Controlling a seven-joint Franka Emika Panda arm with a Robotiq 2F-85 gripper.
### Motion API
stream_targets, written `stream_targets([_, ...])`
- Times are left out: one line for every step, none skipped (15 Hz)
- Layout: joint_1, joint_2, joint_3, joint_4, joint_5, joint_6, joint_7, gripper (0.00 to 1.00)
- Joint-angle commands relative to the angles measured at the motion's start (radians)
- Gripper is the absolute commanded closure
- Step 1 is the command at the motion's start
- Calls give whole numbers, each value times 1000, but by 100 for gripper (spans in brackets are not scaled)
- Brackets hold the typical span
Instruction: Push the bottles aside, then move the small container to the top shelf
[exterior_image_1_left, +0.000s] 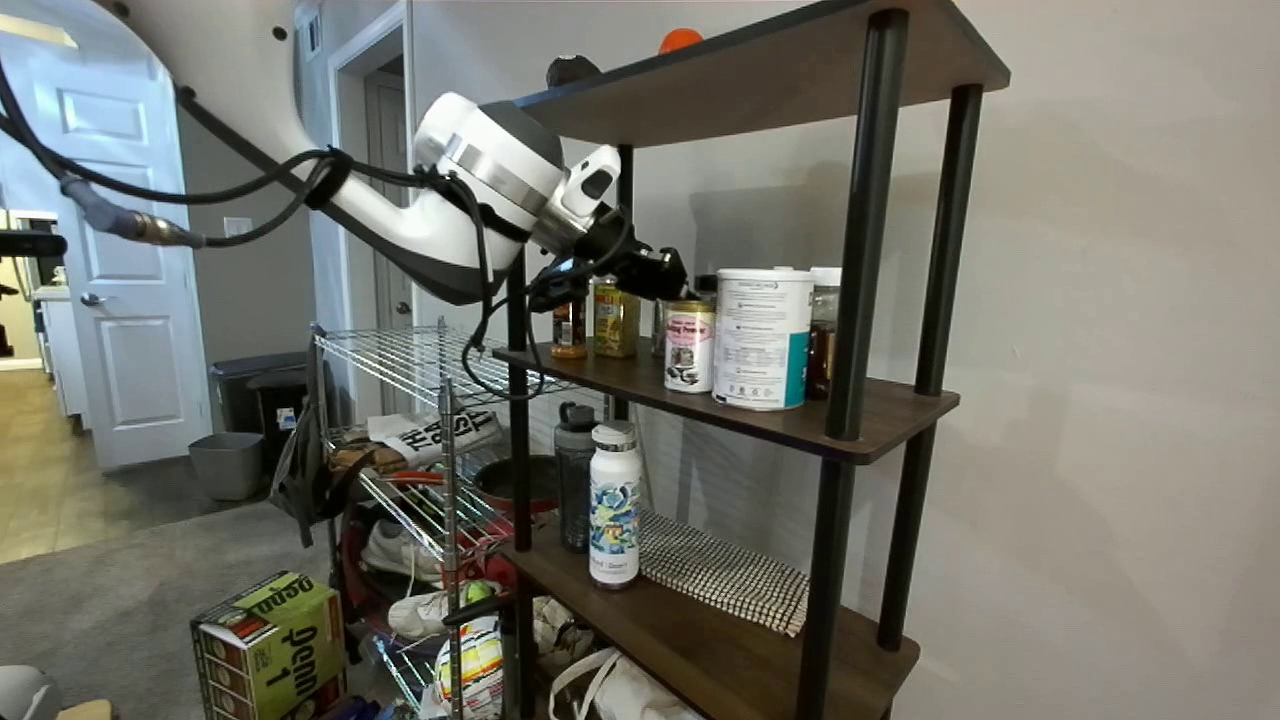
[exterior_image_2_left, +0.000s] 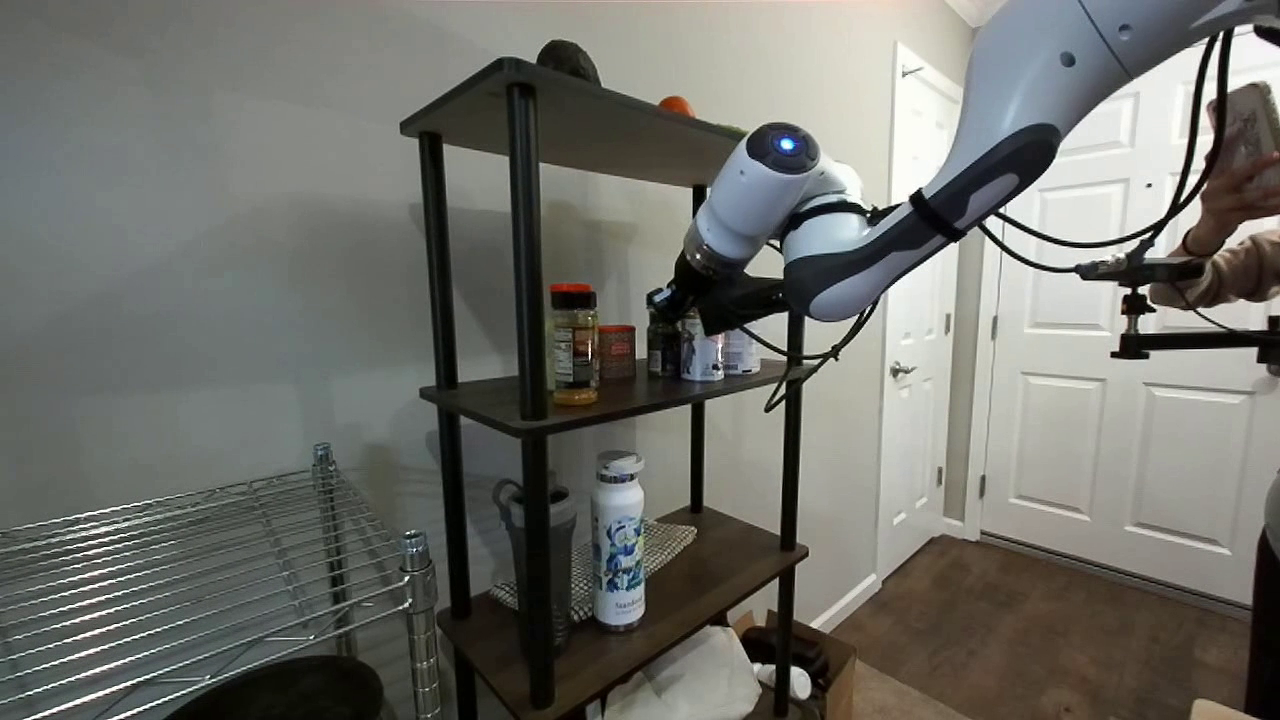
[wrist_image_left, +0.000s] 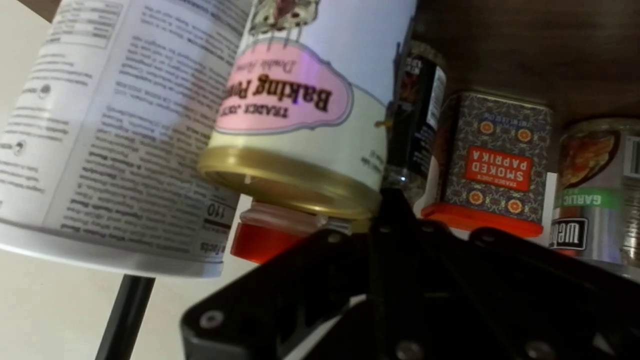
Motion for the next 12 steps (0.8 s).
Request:
stream_targets([-4, 23, 3, -4, -44, -22, 53, 100])
stream_targets([-1, 22, 5, -5, -34, -17, 51, 100])
stream_targets([1, 20, 7, -6, -31, -16, 50, 100])
stream_targets([4, 19, 9, -7, -26, -15, 48, 100])
stream_targets([7, 18, 12, -9, -21, -15, 47, 100])
stream_targets([10, 18, 15, -9, -16, -15, 46, 100])
stream_targets([14, 19, 19, -10, -11, -12, 45, 100])
stream_targets([19, 20, 25, -13, 1, -7, 41, 100])
stream_targets([25, 22, 32, -17, 3, -2, 41, 100])
stream_targets([32, 25, 39, -18, 4, -1, 41, 100])
stream_targets([39, 29, 48, -17, 5, -2, 45, 100])
stream_targets([46, 34, 55, -16, 6, -3, 49, 100])
